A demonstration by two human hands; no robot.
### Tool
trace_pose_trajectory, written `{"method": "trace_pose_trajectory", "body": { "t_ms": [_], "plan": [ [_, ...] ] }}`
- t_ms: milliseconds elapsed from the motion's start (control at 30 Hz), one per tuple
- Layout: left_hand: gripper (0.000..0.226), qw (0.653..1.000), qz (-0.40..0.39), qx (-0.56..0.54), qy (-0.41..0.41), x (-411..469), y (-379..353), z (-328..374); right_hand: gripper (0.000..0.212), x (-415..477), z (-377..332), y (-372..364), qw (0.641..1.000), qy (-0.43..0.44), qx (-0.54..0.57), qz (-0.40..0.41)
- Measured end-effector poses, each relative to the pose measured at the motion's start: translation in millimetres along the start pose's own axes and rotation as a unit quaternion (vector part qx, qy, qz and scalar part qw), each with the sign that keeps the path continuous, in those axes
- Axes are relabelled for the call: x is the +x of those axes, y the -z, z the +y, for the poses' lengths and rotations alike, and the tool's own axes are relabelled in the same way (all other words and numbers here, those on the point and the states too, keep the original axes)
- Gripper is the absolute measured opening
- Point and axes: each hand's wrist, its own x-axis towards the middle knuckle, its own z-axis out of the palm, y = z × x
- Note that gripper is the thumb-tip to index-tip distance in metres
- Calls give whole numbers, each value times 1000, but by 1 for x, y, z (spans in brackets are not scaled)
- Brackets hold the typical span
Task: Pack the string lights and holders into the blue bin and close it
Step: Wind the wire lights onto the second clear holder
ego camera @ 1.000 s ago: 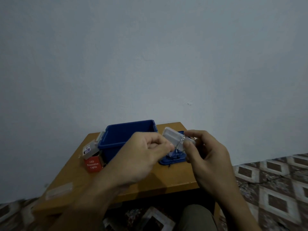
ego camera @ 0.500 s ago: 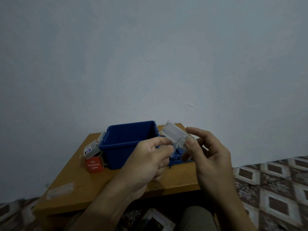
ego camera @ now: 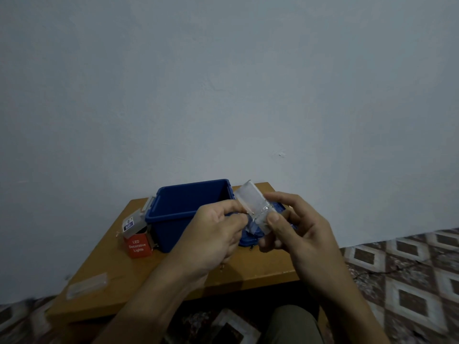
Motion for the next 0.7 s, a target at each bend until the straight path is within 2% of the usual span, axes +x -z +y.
{"method": "trace_pose_trajectory", "body": {
  "t_ms": [333, 700],
  "plan": [
    [20, 999, -34, 41, 12, 0, 8, 0, 14, 1, -2, 4, 999, -35, 15, -6],
    [20, 999, -27, 42, 3, 3, 5, -1, 21, 0, -2, 0, 1000, -2, -11, 23]
  ]
}}
